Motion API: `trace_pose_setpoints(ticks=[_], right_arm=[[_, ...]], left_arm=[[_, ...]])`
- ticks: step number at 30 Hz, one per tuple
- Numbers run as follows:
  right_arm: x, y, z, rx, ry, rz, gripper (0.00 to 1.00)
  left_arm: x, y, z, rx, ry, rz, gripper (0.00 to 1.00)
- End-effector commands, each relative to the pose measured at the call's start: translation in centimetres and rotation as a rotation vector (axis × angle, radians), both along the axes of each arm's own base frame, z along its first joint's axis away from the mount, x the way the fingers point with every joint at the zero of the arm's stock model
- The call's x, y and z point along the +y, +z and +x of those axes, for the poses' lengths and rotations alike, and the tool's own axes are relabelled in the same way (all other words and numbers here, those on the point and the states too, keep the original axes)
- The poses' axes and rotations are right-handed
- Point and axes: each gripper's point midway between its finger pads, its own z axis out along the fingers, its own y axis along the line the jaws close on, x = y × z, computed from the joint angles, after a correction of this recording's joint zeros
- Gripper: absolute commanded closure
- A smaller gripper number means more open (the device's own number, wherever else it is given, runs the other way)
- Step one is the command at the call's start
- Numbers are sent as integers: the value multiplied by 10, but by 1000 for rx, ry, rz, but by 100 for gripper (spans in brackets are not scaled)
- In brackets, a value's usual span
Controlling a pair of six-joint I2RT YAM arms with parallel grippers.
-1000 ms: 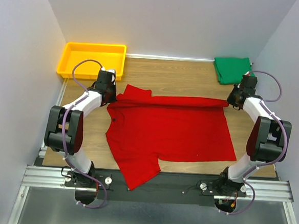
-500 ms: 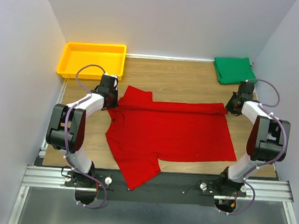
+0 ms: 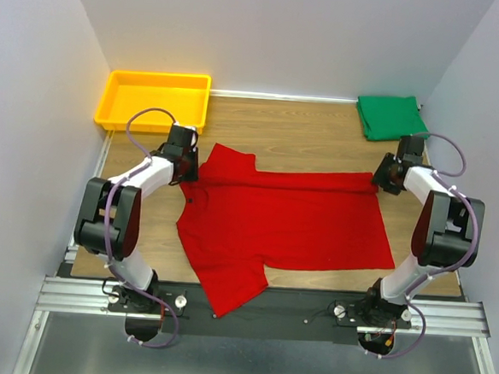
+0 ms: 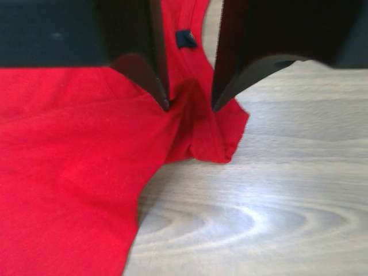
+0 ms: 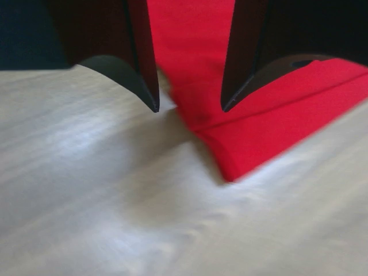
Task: Fold and stack the t-shirts
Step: Fold the tshirt
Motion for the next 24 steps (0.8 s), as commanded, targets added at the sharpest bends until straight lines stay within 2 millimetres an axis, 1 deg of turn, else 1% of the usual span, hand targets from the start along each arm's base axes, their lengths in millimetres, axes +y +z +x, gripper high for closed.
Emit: trace_pose_setpoints(ticks=[1,2,3,4,5,6,7,8,9,10,11,12,13,14,15,16,17,18,19,20,21,22,23,24], right_arm=[[35,55,23,-114,126,49,44],[55,66,31,-140,172,57,44],[69,73,36,-157,209,73,43],[88,80,40,-176,261,113,42],[117,87,49,-194,317,151,41],[134,89,53,-202,353,183,41],[156,89,55,-202,408,229,41],[185,90,64,-211,457,256,41],[201,85,67,-203,481,275,41],[219,86,70,-205,523,307,41],[234,87,75,-216,544,336,41],[259,79,80,-204,583,363,41],[278,83,84,-224,613,418,42],[297,78,83,-215,644,449,42],[307,75,86,-213,652,471,42],[325,67,90,-195,663,514,42],[334,65,93,-192,670,530,42],[341,45,94,-154,666,542,42],[352,53,100,-170,684,563,42],[362,50,100,-161,689,583,43],[369,42,99,-144,696,595,43],[376,27,99,-113,702,614,42],[387,28,100,-110,711,637,42],[392,25,100,-103,718,651,42]], left_arm=[[1,57,15,-144,24,-14,52],[1,67,14,-171,27,-22,48],[1,72,14,-187,26,-27,45],[1,77,13,-203,28,-32,44],[3,84,8,-228,32,-34,40],[4,88,5,-246,38,-33,37],[6,94,4,-273,43,-36,37],[8,99,-4,-301,45,-39,33],[10,102,-8,-318,48,-41,32],[10,117,-10,-373,50,-53,32],[11,120,-14,-388,53,-56,32],[13,114,-21,-386,58,-53,32],[15,126,-24,-436,63,-60,28],[17,127,-27,-452,70,-59,28],[19,119,-33,-450,74,-54,28],[23,131,-34,-506,86,-54,28],[25,125,-38,-506,89,-48,28],[27,127,-39,-522,93,-42,28],[27,131,-39,-543,95,-44,28],[28,133,-39,-555,101,-46,28],[28,134,-39,-561,101,-48,28],[28,135,-38,-567,106,-45,28],[29,133,-36,-563,109,-41,28],[29,133,-35,-560,111,-40,28]])
